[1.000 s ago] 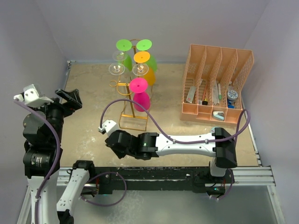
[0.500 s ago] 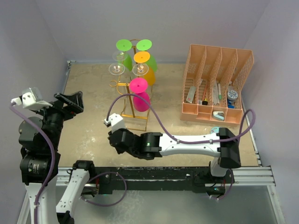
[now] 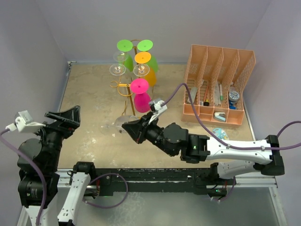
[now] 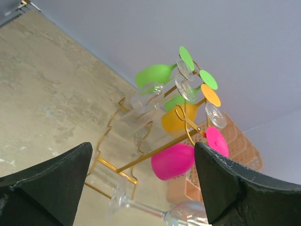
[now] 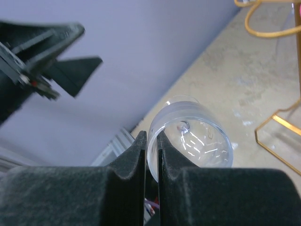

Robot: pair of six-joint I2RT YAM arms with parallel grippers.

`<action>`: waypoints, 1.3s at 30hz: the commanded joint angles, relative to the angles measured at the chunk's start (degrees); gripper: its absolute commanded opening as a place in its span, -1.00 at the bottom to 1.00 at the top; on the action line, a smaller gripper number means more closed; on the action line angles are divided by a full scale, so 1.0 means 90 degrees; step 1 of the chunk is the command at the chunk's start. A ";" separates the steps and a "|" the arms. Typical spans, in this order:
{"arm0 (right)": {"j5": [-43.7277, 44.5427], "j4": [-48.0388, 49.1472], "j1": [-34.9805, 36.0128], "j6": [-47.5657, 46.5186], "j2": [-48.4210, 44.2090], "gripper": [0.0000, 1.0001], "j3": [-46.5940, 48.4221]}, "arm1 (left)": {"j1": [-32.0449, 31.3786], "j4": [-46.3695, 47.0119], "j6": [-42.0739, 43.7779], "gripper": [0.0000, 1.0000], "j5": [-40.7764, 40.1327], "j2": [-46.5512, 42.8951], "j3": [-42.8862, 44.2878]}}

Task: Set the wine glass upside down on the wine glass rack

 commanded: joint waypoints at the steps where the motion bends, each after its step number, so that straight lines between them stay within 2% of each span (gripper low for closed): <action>1: 0.0115 0.1850 0.0028 -0.0426 -0.0223 -0.80 0.0055 | -0.0010 -0.0416 -0.1158 0.70 0.0120 -0.0277 0.0445; 6: 0.0275 0.2862 0.0028 -0.0786 0.0071 -0.81 0.0168 | -0.0010 -0.0490 -0.2280 0.68 0.0620 -0.0637 0.0656; 10: 0.0259 0.3124 0.0028 -0.0889 0.0455 -0.81 0.0554 | -0.0010 -0.0378 -0.3029 0.67 0.0646 -0.0992 0.0654; 16: 0.0165 0.3785 0.0031 -0.0949 0.0865 -0.79 0.0825 | -0.0010 0.0328 -0.3985 0.66 0.1132 -0.1036 0.0056; 19: 0.0000 0.4133 0.0028 -0.1015 0.1006 -0.76 0.0944 | -0.0006 0.0857 -0.4261 0.62 0.1051 -0.1080 -0.0302; 25: -0.0134 0.4310 0.0029 -0.1050 0.1071 -0.76 0.1211 | -0.0001 0.1196 -0.4555 0.61 0.1122 -0.0725 -0.0458; 29: -0.0548 0.4502 0.0028 -0.0837 0.0906 -0.74 0.1052 | 0.0001 0.2004 -0.4984 0.56 0.1252 -0.0723 -0.0813; 33: -0.0919 0.4742 0.0033 -0.0571 0.0722 -0.74 0.0824 | 0.0009 0.2399 -0.5140 0.43 0.1551 -0.0366 -0.0930; 39: -0.1273 0.5358 0.0029 -0.0334 0.0705 -0.73 0.0558 | 0.0008 0.2570 -0.5163 0.08 0.1401 -0.0081 -0.0731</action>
